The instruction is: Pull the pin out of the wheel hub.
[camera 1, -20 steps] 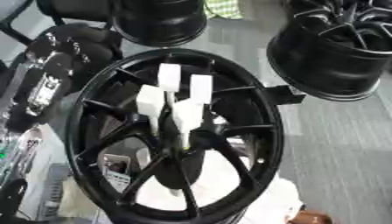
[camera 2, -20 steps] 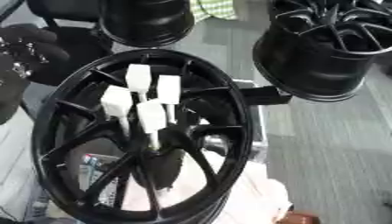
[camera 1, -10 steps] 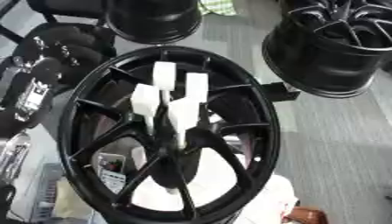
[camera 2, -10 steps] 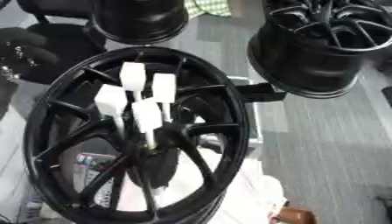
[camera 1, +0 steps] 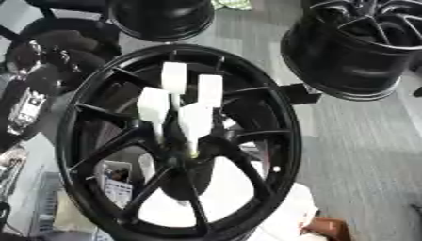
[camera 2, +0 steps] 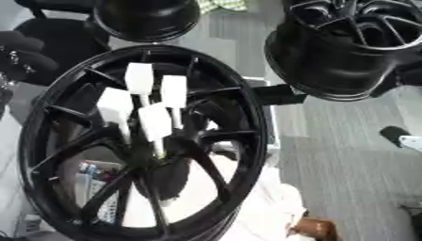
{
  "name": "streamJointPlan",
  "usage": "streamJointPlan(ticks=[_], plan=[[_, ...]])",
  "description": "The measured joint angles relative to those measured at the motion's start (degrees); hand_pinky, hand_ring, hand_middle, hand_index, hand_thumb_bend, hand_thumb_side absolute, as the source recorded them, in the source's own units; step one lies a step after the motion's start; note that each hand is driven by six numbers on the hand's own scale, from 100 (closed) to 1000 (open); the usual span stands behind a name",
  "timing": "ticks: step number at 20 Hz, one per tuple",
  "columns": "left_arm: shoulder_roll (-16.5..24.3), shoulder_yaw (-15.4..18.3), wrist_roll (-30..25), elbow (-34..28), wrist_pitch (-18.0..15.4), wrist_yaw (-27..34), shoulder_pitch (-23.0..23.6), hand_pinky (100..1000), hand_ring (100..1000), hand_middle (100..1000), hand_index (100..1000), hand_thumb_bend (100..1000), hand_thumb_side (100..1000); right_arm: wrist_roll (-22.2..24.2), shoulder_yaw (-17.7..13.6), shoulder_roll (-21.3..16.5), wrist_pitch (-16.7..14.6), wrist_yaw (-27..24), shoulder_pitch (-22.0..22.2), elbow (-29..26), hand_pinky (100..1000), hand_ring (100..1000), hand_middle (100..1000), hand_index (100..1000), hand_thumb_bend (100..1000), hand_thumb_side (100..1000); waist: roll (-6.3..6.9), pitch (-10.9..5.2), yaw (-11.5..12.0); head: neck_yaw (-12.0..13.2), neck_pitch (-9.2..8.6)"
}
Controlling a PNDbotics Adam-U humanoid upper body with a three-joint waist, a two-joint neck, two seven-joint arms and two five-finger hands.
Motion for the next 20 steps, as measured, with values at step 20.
streamJointPlan(ticks=[20], plan=[[0.3, -1.1, -1.4, 0.0, 0.5, 0.6, -0.3, 794, 725, 758, 865, 100, 606, 9.2, 8.8, 5.7, -2.1, -5.4, -24.9, 0.0, 913, 862, 756, 822, 208, 484, -0.31, -0.63, 3.0, -4.4, -0.14]])
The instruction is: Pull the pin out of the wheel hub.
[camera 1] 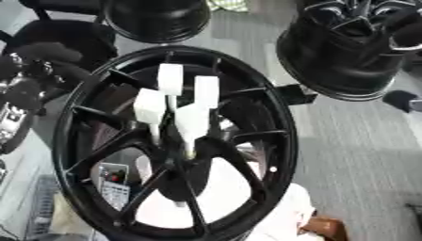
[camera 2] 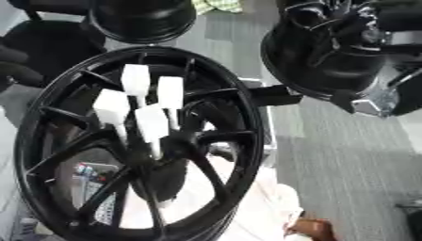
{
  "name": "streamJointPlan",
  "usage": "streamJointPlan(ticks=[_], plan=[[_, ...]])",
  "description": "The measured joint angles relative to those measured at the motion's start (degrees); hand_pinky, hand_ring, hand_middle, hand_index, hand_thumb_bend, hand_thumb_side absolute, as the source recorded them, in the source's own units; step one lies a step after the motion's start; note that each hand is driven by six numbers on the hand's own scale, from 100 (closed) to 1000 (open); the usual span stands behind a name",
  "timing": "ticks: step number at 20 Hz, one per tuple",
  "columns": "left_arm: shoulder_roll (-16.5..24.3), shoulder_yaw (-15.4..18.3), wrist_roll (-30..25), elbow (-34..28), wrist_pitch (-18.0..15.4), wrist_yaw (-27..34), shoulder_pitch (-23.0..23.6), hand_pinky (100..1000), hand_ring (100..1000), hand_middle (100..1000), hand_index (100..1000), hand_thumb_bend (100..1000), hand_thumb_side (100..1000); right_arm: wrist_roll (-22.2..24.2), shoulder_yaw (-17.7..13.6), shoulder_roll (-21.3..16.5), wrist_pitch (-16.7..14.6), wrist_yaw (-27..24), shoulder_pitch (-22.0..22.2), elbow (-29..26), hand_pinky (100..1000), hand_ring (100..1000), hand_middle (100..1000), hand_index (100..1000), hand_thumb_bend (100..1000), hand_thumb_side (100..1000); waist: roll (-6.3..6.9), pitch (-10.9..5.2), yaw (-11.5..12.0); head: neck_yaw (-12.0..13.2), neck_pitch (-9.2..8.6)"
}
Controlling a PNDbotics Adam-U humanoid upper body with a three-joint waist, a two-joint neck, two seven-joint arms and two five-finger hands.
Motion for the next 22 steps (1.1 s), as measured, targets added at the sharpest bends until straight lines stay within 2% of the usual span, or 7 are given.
streamJointPlan(ticks=[7, 10, 17, 22], plan=[[-0.4, -0.2, -0.4, 0.0, 0.6, 0.6, -0.5, 794, 724, 757, 861, 100, 604, 5.0, 3.4, 6.1, 5.1, -1.8, -9.5, 0.0, 911, 862, 753, 820, 189, 486, -0.13, -0.35, 0.7, -1.1, -0.46], [-0.5, -0.7, -0.9, 0.0, 0.8, 1.2, -1.1, 795, 725, 757, 858, 100, 601, 6.6, 5.0, 8.8, 7.4, -2.0, -12.3, 0.0, 910, 862, 752, 819, 187, 488, -0.17, -0.43, 0.9, -1.7, -0.51], [-0.4, -1.6, -2.3, 0.0, 1.0, 2.8, -3.3, 795, 724, 759, 854, 100, 609, 7.8, 7.5, 13.1, 12.9, -1.9, -14.9, 0.0, 907, 864, 750, 817, 162, 504, -0.4, -0.38, 1.2, -2.6, -0.98], [-0.5, -2.9, -4.4, 0.0, 1.9, 4.6, -4.8, 796, 725, 759, 854, 100, 592, 8.4, 8.2, 16.2, 17.8, -1.2, -16.1, 0.0, 906, 867, 754, 820, 151, 517, -0.01, -0.36, 2.5, -3.5, -1.03]])
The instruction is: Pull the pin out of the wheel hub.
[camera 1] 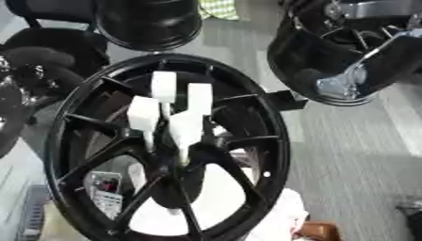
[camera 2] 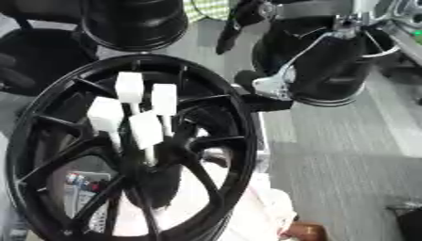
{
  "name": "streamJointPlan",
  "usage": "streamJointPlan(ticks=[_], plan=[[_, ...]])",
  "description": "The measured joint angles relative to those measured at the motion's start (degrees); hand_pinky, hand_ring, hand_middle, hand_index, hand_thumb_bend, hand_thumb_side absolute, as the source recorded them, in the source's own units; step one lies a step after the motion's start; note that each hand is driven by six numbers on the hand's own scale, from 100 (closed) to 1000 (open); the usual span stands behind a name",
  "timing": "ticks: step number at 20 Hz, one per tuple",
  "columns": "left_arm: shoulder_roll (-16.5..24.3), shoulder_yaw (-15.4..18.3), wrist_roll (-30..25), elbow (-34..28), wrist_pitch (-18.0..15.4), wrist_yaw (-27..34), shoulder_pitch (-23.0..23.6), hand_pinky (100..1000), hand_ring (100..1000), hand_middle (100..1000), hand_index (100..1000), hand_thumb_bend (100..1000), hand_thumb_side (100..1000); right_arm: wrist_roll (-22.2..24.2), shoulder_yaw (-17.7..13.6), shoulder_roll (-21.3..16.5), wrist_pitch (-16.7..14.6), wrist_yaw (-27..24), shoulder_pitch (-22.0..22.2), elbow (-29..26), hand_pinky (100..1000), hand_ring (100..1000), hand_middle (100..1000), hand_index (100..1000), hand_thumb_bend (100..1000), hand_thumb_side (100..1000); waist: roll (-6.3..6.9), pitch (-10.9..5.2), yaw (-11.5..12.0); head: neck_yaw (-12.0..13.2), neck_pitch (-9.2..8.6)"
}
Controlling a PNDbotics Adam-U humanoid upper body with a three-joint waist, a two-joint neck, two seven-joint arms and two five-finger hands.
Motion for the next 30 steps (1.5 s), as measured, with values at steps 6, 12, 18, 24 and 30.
streamJointPlan(ticks=[6, 12, 18, 24, 30], plan=[[0.0, -0.2, -3.4, 0.0, -3.1, 2.2, -0.6, 795, 704, 721, 825, 100, 575, 1.3, 0.8, 3.5, 5.9, 2.8, -0.9, 0.0, 904, 869, 755, 818, 148, 521, 0.27, -0.68, 0.1, -1.6, 0.33], [0.0, 0.2, -10.0, 0.0, -8.1, 8.0, -2.0, 791, 709, 728, 828, 100, 571, 2.9, 2.3, 7.0, 11.1, 6.1, -0.6, 0.0, 904, 872, 760, 819, 160, 527, 0.25, -1.97, 0.8, -3.6, 1.17], [0.7, 1.6, -12.3, 0.0, -11.0, 15.0, -4.2, 795, 719, 730, 831, 100, 570, 4.1, 3.9, 9.9, 13.1, 8.0, 0.2, 0.0, 902, 874, 763, 818, 156, 535, 0.21, -2.61, 1.2, -5.0, 1.18], [1.1, 2.0, -12.2, 0.0, -12.2, 17.8, -5.5, 796, 723, 732, 835, 100, 569, 4.1, 5.5, 13.0, 14.8, 9.3, 1.0, 0.0, 899, 876, 763, 816, 155, 541, 0.2, -2.74, 1.5, -6.3, 1.18], [1.4, 2.0, -12.0, 0.0, -12.9, 18.3, -6.2, 796, 726, 735, 839, 100, 569, 2.9, 6.8, 15.5, 16.7, 11.0, 1.9, 0.9, 896, 881, 770, 819, 183, 532, 0.23, -2.74, 1.9, -7.6, 1.18]])
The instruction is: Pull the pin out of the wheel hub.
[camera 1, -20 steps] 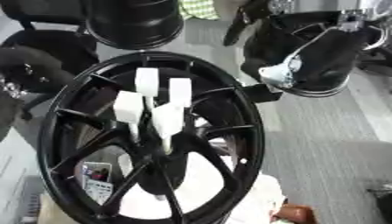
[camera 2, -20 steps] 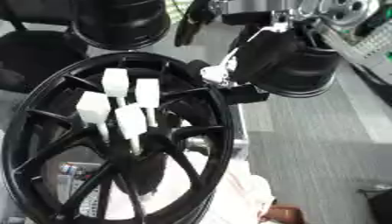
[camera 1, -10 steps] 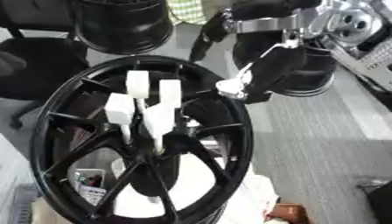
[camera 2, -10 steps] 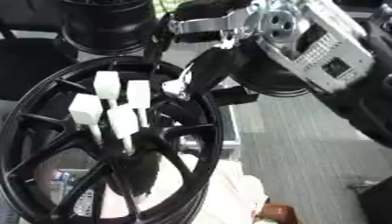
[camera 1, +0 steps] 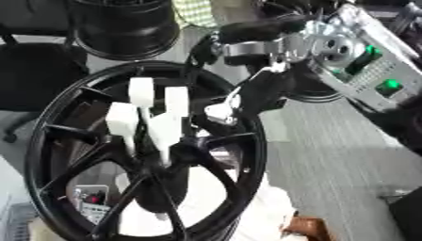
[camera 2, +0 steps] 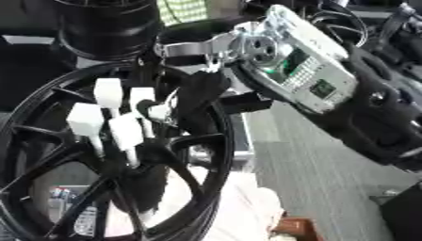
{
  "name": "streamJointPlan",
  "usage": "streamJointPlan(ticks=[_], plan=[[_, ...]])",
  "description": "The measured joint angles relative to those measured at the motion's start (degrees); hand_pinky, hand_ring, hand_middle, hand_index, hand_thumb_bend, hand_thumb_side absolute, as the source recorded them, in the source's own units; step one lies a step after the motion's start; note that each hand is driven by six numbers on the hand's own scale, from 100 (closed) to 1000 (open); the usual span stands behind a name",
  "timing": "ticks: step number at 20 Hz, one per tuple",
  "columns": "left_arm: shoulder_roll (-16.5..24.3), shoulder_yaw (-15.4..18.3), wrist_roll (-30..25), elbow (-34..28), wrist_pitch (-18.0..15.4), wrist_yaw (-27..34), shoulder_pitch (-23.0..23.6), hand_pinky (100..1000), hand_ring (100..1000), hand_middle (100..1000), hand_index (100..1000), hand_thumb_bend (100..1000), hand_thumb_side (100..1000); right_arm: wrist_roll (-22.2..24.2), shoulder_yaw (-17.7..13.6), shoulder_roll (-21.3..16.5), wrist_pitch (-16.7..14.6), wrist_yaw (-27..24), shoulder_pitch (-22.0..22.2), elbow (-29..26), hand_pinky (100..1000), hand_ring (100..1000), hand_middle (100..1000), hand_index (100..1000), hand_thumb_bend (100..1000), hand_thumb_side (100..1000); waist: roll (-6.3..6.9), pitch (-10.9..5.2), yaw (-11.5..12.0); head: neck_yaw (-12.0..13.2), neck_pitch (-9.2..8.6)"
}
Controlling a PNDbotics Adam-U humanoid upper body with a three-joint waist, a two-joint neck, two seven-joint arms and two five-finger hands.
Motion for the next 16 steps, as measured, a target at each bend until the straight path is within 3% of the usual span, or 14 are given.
streamJointPlan(ticks=[7, 16], plan=[[0.2, 0.0, 0.8, 0.0, -0.5, 0.0, -0.1, 796, 725, 735, 840, 100, 570, -2.4, 0.7, 1.6, 2.4, 5.4, 0.3, 1.8, 899, 905, 807, 855, 303, 516, 0.01, 0.06, 0.6, -1.4, 0.0], [0.2, -0.1, 0.8, 0.0, -0.3, -0.4, 0.0, 795, 722, 735, 840, 100, 570, -3.6, 0.9, 2.7, 4.1, 13.0, 0.2, 4.5, 900, 910, 813, 856, 323, 492, -0.01, 0.86, 1.0, -2.8, 0.0]])
